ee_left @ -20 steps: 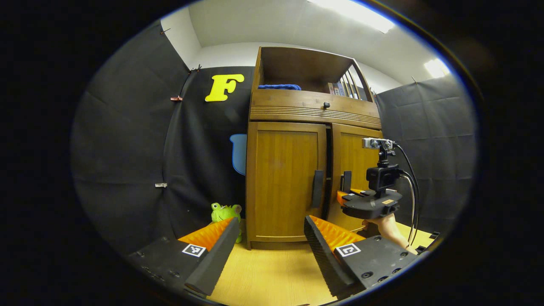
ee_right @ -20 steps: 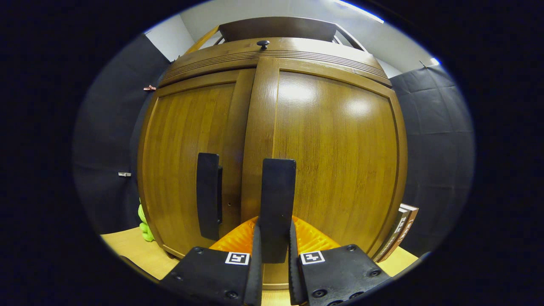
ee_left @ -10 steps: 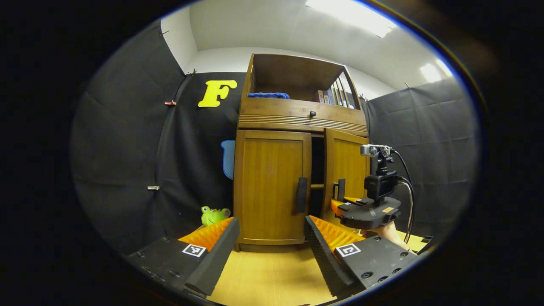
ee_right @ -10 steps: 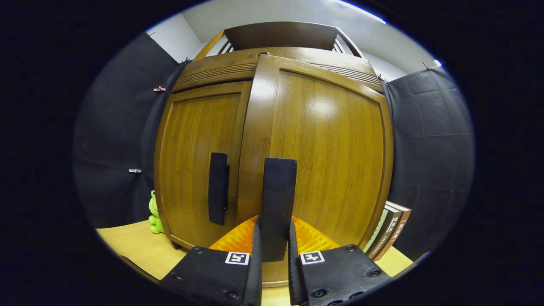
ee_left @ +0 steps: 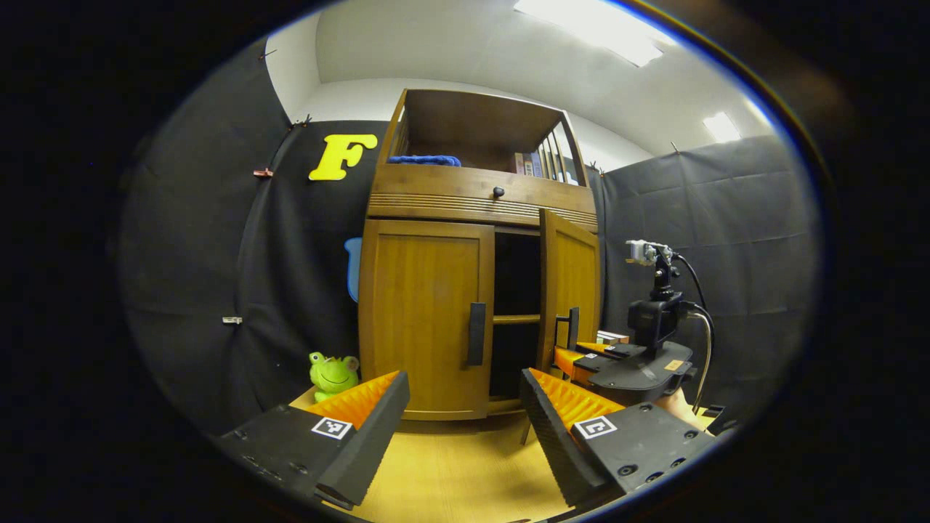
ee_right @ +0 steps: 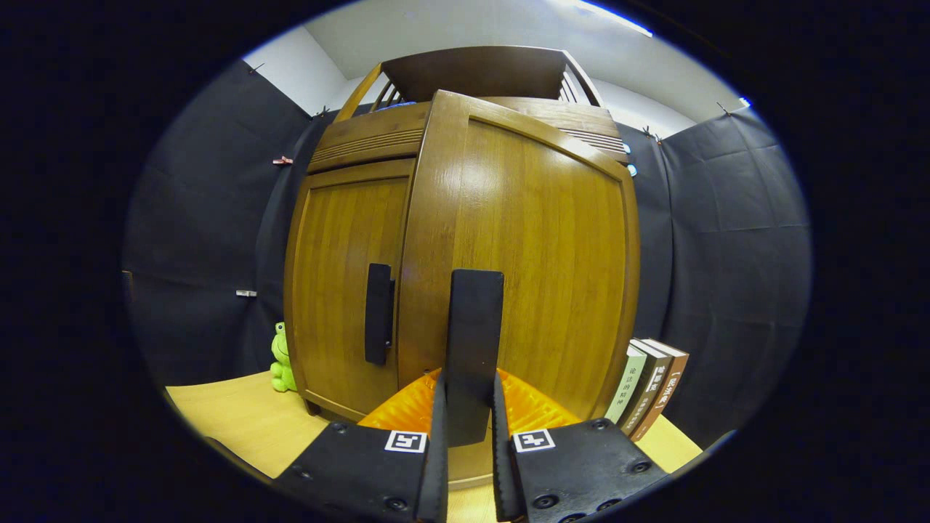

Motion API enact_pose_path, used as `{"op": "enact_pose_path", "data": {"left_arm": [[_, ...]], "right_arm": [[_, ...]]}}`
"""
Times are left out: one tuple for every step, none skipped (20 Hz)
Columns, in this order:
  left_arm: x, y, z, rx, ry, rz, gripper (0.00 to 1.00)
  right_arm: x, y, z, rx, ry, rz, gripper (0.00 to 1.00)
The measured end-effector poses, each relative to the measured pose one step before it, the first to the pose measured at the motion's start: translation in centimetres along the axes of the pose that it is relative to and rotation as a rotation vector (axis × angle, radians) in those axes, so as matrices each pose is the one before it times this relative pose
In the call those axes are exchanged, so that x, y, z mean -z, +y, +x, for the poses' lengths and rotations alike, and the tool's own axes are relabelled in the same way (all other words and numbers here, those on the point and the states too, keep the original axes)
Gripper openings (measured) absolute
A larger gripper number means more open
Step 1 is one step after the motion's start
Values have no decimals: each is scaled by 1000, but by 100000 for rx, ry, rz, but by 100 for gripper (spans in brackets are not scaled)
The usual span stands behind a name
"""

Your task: Open the right door of the double-door shoe cabinet with the right hand, and open the left door with the left hand.

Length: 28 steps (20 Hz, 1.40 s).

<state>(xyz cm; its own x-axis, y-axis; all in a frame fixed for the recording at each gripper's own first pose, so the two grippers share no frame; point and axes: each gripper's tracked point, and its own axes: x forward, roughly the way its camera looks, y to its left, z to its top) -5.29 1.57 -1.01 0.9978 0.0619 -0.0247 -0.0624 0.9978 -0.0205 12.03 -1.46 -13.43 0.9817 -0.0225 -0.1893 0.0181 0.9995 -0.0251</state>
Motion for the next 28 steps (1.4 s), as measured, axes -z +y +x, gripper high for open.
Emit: {"op": "enact_pose_path", "data": {"left_arm": [[-33,-378,136,1097,-117,-56,95],[11,-338,100,1060,-302,-86,95],[-44,-454,193,984,-268,-175,95],[20,-312,253,925,-213,-321,95],[-83,-419,225,1012,-193,-463,95],[136,-409,237,1216,145,-448,95],[75,-472,137,1208,178,-327,95],[156,-354,210,1103,146,-116,95],[64,-466,217,1020,52,-15,95],[44,-473,435,1160,-25,-14,95],[-37,-569,570,1452,43,-123,95],[119,-568,308,1229,59,-198,95],[28,-537,433,1345,25,-321,95],[176,-546,449,1376,34,-385,95],[103,-520,446,1414,122,-483,95],[256,-547,328,1417,286,-437,95],[176,-536,263,1335,369,-227,95],[189,-476,302,1067,307,-45,95],[110,-388,264,813,254,57,95],[204,-312,295,823,284,126,95],[130,-371,279,739,239,99,95],[157,-282,332,691,124,-13,95],[12,-283,307,593,-8,-161,95],[99,-165,309,610,23,-250,95],[1,-181,384,449,-19,-275,95],[21,-117,353,333,-25,-146,95],[117,51,549,-133,57,13,93],[67,172,414,-479,83,207,93]], "right_arm": [[-83,-415,-570,-109,245,620,29],[-3,-417,-657,-151,411,415,29],[-77,-379,-513,-200,134,222,28],[-19,-418,-605,-87,94,119,28],[-63,-382,-452,15,-83,86,28],[-45,-460,-520,100,-82,118,28],[-41,-462,-491,230,-13,62,28],[-11,-476,-481,293,23,185,28],[-45,-528,-542,411,17,128,28],[-85,-600,-554,555,244,167,24],[-44,-629,-484,847,200,149,24],[-46,-629,-422,930,226,-67,24],[52,-682,-441,1010,179,-318,23],[17,-772,-538,1117,304,-501,23],[311,-772,-357,1010,671,-628,28],[273,-800,-275,1017,551,-394,28],[161,-774,-255,1083,370,54,27],[-71,-783,-261,1242,-55,368,23],[-45,-783,-373,1435,-171,579,25],[-103,-718,-262,1135,-210,825,24],[-15,-975,-298,2103,-327,723,23],[-19,-1014,-213,1754,-159,292,23],[-54,-917,-299,2594,-77,-44,24],[-258,-1374,-360,3451,-166,-317,29],[256,-1311,-42,2525,84,149,17],[-35,-1406,-318,2961,51,387,16],[-130,-1094,-206,2244,-490,361,16],[-81,-1041,-164,1678,138,748,10]]}}
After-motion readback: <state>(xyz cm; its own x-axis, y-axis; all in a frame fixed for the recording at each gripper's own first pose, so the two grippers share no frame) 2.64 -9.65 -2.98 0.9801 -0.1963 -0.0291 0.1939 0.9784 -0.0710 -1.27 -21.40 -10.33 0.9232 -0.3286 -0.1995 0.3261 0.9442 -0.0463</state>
